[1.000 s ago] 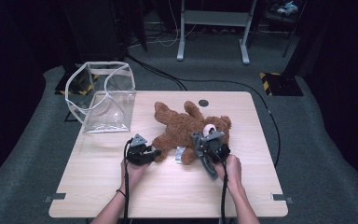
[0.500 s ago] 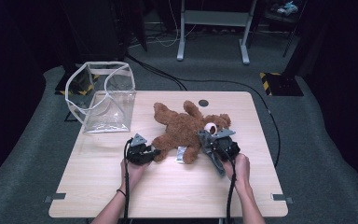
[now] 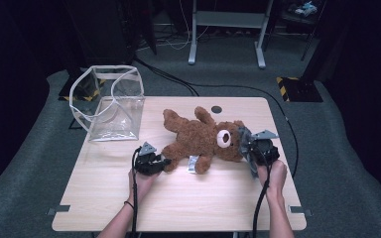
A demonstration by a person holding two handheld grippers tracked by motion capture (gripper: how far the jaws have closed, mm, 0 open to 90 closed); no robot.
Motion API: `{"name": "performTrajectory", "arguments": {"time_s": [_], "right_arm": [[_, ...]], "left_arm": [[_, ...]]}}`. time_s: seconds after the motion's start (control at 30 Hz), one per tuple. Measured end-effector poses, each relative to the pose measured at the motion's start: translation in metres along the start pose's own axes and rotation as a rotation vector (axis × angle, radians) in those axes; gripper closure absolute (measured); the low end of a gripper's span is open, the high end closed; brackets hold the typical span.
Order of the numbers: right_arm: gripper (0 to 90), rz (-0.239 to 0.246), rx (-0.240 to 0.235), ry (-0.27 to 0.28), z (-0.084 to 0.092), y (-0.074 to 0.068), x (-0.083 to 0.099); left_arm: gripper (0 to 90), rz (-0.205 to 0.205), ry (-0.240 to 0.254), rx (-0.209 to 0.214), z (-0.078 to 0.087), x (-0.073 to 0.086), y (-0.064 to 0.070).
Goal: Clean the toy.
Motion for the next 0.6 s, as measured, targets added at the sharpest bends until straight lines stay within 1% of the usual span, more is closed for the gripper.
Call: {"name": "performTrajectory", "arguments": {"time_s": [0.07,0.1,0.13,0.17,0.23,0.27,0.3,0.33,0.37,0.43,0.5,0.57,0.6], "right_arm": [[77.0,0.005,0.008,0.025,0.000,-0.001,-0.009],[76.9,0.004,-0.003,0.027,-0.003,-0.003,-0.015],[76.9,0.007,-0.004,0.025,-0.006,-0.006,-0.018],[76.9,0.017,-0.008,0.019,-0.010,-0.008,-0.020],[77.2,0.025,-0.012,-0.008,-0.018,-0.012,-0.020],[77.3,0.027,-0.007,-0.036,-0.025,-0.013,-0.017],[77.5,0.021,-0.006,-0.052,-0.030,-0.012,-0.015],[77.6,-0.006,-0.012,-0.066,-0.035,-0.011,-0.011],[77.7,-0.017,-0.019,-0.079,-0.040,-0.008,-0.007],[77.7,-0.047,-0.030,-0.123,-0.051,-0.002,0.002],[77.7,-0.053,-0.043,-0.156,-0.059,0.004,0.009],[77.7,-0.068,-0.058,-0.180,-0.061,0.006,0.011],[77.6,-0.068,-0.048,-0.192,-0.062,0.009,0.010]], "left_arm": [[62.7,0.000,0.000,0.000,0.000,0.000,0.000],[62.7,0.000,0.000,0.000,0.000,0.000,0.000],[62.7,0.000,0.000,0.000,0.000,0.000,0.000],[62.6,0.001,0.002,0.001,0.000,0.000,0.000],[62.6,0.001,0.000,0.000,0.000,0.000,0.000],[62.7,0.002,0.002,0.001,0.000,0.000,0.000],[62.7,0.001,0.002,0.000,0.000,0.000,0.000],[62.7,0.000,0.000,0.000,0.000,0.000,0.000],[62.7,0.001,0.001,0.001,0.000,0.000,0.000],[62.7,0.001,0.001,0.000,0.000,0.000,0.000],[62.6,0.001,0.001,0.001,0.000,0.000,0.000],[62.6,0.001,0.000,0.001,0.000,0.000,0.000],[62.6,0.001,0.001,0.001,0.000,0.000,0.000]]}}
Point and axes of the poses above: each handheld gripper's, and its own axes: z roughly backward along the jaws, x roughly out of its underside, y roughly to its right, the point moved 4 cm from there along -z, roughly forward along the jaws, and after that the axes turned 3 degrees about -y, right-handed, at the moved point
